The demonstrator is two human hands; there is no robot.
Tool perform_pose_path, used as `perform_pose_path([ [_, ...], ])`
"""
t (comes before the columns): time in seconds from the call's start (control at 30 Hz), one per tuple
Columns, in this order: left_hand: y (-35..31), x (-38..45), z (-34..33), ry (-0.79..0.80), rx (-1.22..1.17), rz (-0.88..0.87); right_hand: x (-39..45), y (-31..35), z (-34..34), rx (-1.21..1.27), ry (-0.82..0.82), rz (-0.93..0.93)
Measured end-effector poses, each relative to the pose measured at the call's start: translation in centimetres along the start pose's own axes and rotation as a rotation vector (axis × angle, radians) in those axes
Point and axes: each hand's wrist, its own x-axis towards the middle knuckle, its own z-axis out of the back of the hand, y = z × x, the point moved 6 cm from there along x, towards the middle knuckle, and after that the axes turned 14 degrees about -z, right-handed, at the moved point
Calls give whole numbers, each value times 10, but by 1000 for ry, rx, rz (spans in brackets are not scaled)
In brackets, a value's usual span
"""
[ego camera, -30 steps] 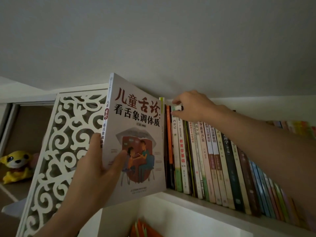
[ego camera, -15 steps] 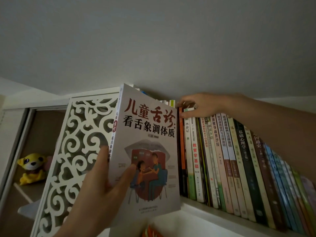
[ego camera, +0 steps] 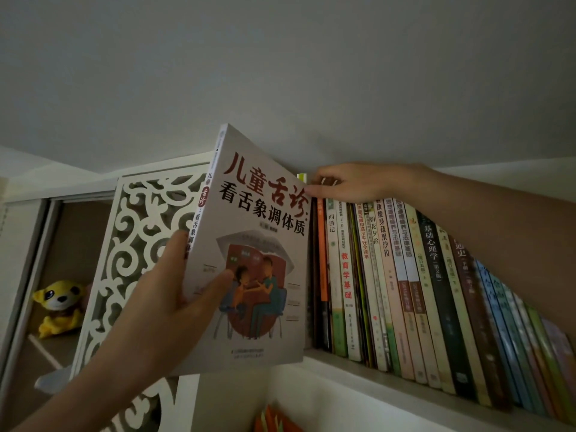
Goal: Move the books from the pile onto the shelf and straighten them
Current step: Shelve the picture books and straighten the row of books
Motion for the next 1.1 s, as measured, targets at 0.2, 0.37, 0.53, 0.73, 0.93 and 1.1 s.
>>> perform_pose_path([
  [0.2,0,1,5,7,-70,38,2,2,2,-20,-54,28],
  [0.37,-3,9,9,28,-145,61,1,0,6,5,-86,43],
  [0.53,5,16,8,53,-213,171,-1,-7,7,53,-45,25],
  [0.73,11,19,6,31,-89,139,4,-5,8,0,-96,34],
  [0.93,-9,14,7,13,112,32,5,-2,12,-42,-159,-4],
  [1.1,-35,6,-6,-22,236,-59,3,-1,12,-69,-174,-12],
])
